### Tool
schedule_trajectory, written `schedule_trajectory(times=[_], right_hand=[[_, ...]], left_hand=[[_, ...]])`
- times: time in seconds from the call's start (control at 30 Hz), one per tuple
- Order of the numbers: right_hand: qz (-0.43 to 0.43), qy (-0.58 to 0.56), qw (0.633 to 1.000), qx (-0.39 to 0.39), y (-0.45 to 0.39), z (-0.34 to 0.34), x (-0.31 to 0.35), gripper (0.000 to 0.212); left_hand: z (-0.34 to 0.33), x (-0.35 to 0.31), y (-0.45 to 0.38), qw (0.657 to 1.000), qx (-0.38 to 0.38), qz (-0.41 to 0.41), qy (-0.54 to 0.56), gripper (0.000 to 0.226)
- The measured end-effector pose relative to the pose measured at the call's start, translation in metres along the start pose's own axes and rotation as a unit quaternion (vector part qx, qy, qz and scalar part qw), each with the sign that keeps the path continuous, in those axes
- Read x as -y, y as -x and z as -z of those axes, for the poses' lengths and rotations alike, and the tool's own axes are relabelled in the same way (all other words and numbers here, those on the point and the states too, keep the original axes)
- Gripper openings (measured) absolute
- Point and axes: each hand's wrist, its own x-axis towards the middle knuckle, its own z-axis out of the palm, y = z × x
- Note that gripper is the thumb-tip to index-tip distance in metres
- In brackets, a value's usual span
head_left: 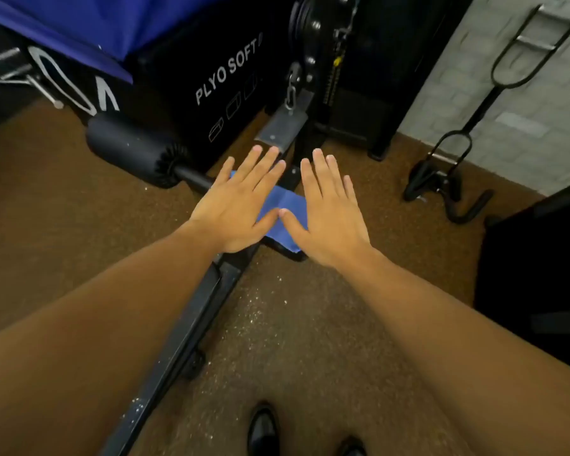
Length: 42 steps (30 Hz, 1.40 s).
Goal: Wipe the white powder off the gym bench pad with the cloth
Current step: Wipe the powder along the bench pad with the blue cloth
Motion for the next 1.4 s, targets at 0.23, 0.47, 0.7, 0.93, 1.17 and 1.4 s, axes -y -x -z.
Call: schedule_trajectory(times=[0.23,0.47,0.7,0.93,1.17,1.4], right_hand=[[0.081,0.05,0.995,0.036,-0.016,-0.062,0.002,0.086],[0.072,0.065,0.994,-0.04,-0.019,-0.079,-0.004,0.073],[0.065,0.072,0.994,-0.053,-0.022,-0.08,0.001,0.061],[0.099,0.043,0.992,-0.064,-0.022,-0.08,0.026,0.055],[0.181,0.011,0.982,-0.047,-0.033,-0.095,0.09,0.055],[0.216,-0.028,0.976,-0.022,-0.03,-0.147,0.137,0.056]], left_hand=[[-0.052,0.04,0.005,0.995,0.021,-0.092,-0.031,0.079],[-0.07,0.047,-0.004,0.991,-0.049,-0.121,-0.019,0.066],[-0.07,0.044,-0.007,0.992,-0.062,-0.11,0.022,0.058],[-0.054,0.052,0.024,0.996,-0.025,-0.063,0.063,0.066],[-0.035,0.085,0.09,0.997,-0.021,0.029,0.069,0.066],[-0.065,0.117,0.144,0.996,-0.029,0.08,0.022,0.061]])
